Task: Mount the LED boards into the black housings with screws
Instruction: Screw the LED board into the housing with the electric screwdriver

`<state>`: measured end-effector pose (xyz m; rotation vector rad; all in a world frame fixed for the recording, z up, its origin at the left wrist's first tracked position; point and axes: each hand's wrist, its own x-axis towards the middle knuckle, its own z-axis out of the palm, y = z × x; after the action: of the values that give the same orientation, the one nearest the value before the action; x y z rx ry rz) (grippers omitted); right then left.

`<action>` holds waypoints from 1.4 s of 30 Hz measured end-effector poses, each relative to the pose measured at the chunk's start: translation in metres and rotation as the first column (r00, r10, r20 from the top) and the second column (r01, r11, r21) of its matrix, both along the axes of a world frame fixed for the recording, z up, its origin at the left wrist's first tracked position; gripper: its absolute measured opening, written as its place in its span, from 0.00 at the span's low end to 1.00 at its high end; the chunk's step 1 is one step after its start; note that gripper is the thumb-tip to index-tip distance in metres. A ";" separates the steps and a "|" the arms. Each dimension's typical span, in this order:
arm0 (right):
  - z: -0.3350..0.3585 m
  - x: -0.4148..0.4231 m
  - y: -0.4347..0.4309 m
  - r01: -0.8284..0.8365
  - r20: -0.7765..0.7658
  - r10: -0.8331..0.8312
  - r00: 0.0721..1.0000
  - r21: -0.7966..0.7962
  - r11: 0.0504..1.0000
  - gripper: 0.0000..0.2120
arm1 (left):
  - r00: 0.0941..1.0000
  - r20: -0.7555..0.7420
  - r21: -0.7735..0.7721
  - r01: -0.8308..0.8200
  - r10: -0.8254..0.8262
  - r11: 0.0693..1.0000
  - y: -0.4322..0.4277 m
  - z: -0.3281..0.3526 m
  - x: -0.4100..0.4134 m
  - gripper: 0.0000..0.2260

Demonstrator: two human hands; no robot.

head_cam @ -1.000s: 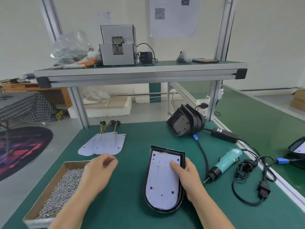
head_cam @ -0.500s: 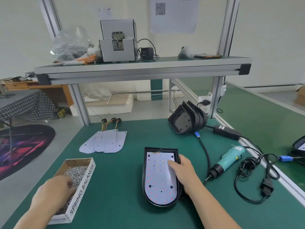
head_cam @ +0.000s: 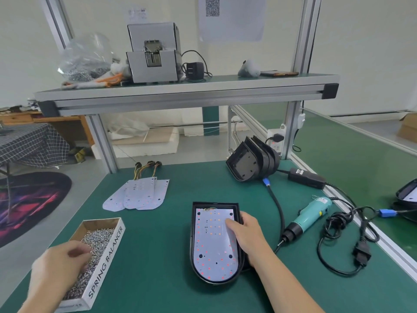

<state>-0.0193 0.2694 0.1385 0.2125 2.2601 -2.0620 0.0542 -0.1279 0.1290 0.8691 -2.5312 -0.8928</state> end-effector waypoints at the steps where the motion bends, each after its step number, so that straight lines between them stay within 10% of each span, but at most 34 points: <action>1: 0.000 0.000 0.000 -0.001 -0.002 0.001 1.000 -0.001 1.000 0.05 | 0.999 -0.040 0.149 -0.020 0.027 0.989 -0.003 -0.001 0.001 0.11; 11: 0.001 0.000 0.001 0.000 -0.023 0.001 1.000 0.016 1.000 0.09 | 0.946 -0.236 0.614 -0.032 0.222 0.789 -0.006 0.001 0.003 0.06; 17: 0.002 0.001 -0.001 0.007 -0.007 -0.007 1.000 0.009 1.000 0.12 | 0.891 -0.373 0.916 0.398 0.257 -0.053 0.046 0.050 0.007 0.08; 21: 0.008 -0.001 -0.004 -0.023 0.039 0.022 0.999 0.028 0.999 0.05 | 0.939 -0.332 0.874 0.343 0.092 -0.345 0.123 0.085 0.007 0.04; 27: 0.012 -0.009 -0.014 -0.066 0.044 0.059 0.997 0.181 0.981 0.06 | 0.942 -0.240 0.956 0.187 -0.236 -0.225 0.237 0.085 -0.035 0.04; 32: 0.021 -0.005 0.002 -0.188 0.014 0.201 0.979 0.418 0.889 0.07 | 0.980 -0.136 0.981 0.113 -0.147 -0.155 0.272 0.054 -0.058 0.08; 37: 0.038 0.007 0.092 0.340 -0.251 -0.230 0.940 0.724 0.600 0.12 | 0.985 -0.118 0.962 0.082 -0.128 -0.262 0.268 0.045 -0.060 0.05; 42: 0.019 0.000 0.138 0.079 0.134 -0.362 0.922 0.853 0.517 0.36 | 0.984 -0.121 0.955 0.080 -0.131 -0.285 0.265 0.042 -0.060 0.05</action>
<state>-0.0196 0.4077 0.1579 0.8430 2.8992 -0.6861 -0.0063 0.1373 0.1709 0.8452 -1.1111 -3.2327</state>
